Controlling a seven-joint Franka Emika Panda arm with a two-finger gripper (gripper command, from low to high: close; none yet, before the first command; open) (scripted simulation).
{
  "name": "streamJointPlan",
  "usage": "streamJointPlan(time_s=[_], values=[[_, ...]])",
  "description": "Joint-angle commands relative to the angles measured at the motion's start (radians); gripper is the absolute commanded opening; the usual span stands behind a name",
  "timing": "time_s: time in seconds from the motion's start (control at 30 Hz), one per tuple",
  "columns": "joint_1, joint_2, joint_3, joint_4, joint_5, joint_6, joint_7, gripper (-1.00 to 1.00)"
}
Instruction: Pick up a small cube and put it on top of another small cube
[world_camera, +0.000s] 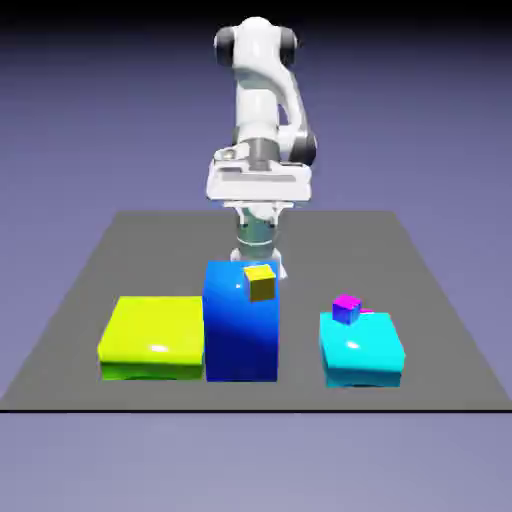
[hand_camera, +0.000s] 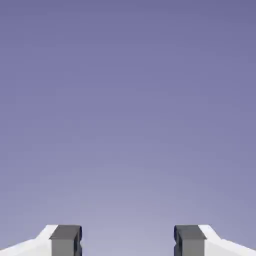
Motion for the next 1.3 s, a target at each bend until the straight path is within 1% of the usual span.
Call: streamJointPlan(time_s=[0.0,0.73,1.27], values=[[0.001,0.006,0.036,0.028,0.027,-0.030,0.011,0.00],[-0.252,0.077,0.834,0.112,0.302,-0.120,0.368,0.00],[-0.522,0.114,1.413,0.013,0.403,-0.012,0.662,0.00]])
